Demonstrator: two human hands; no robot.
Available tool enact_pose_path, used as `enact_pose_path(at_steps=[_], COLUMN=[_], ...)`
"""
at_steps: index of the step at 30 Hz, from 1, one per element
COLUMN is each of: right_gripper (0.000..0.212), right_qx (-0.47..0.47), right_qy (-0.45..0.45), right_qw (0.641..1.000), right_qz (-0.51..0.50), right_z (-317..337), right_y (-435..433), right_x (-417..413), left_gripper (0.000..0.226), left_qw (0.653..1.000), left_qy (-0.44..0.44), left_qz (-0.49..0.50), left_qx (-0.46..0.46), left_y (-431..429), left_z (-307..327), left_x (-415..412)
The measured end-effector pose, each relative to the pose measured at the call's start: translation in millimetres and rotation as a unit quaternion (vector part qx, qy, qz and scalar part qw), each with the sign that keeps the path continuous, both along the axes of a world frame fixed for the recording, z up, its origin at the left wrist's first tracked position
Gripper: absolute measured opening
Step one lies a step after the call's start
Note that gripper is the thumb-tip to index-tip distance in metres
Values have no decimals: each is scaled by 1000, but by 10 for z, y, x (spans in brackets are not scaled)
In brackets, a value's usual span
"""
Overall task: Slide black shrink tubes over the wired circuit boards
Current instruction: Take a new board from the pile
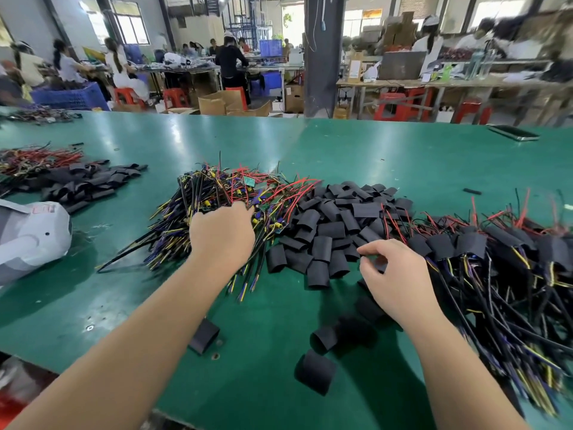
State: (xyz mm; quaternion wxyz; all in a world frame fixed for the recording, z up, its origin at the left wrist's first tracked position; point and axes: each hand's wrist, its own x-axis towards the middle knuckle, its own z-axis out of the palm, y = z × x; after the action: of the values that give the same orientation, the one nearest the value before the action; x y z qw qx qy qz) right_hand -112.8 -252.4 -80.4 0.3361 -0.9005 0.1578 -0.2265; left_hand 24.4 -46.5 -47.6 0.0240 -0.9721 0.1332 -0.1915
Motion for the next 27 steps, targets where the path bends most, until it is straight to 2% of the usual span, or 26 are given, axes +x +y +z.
enact_pose_path(at_steps=[2,4,5,6,7,8,9,10,11,13,15,17,19,21,24,25,27], right_gripper=[15,20,28,41,52,59,62,55,42,21,17,14,10,9,8,7,6], right_qx=[84,250,359,463,540,582,598,601,595,558,513,488,464,462,484,495,520], right_qy=[4,3,-6,-20,-41,-66,-90,-114,-137,-160,-154,-133,-123,-133,-151,-153,-154], right_qw=[996,966,925,866,805,760,737,729,737,785,829,854,872,874,861,855,840], right_qz=[1,59,121,188,242,280,302,307,289,218,161,126,91,61,37,30,17], right_z=[25,60,77,88,100,111,123,135,142,143,117,88,70,70,80,77,65], right_y=[12,42,70,96,113,122,124,126,126,131,153,165,157,133,94,79,54], right_x=[4,1,-10,-26,-48,-60,-67,-63,-50,-18,-4,11,33,48,62,67,79], left_gripper=[17,18,21,22,22,22,22,22,23,24,26,34,32,27,32,31,29], left_qw=[984,932,902,880,868,863,862,862,862,870,886,900,896,892,919,916,890], left_qy=[27,124,168,201,223,236,248,264,283,310,303,268,250,230,125,94,79], left_qz=[-110,-246,-292,-321,-336,-345,-349,-346,-337,-311,-288,-283,-294,-292,-298,-306,-329], left_qx=[-134,-237,-269,-285,-288,-283,-273,-261,-250,-223,-199,-195,-220,-257,-228,-241,-305], left_y=[27,14,-2,-19,-39,-56,-68,-70,-65,-51,-66,-140,-286,-452,-621,-642,-640], left_z=[86,154,175,169,145,110,71,29,-8,-71,-131,-159,-171,-156,-189,-226,-305], left_x=[-15,-116,-196,-267,-322,-364,-387,-395,-394,-376,-367,-383,-406,-432,-456,-468,-493])
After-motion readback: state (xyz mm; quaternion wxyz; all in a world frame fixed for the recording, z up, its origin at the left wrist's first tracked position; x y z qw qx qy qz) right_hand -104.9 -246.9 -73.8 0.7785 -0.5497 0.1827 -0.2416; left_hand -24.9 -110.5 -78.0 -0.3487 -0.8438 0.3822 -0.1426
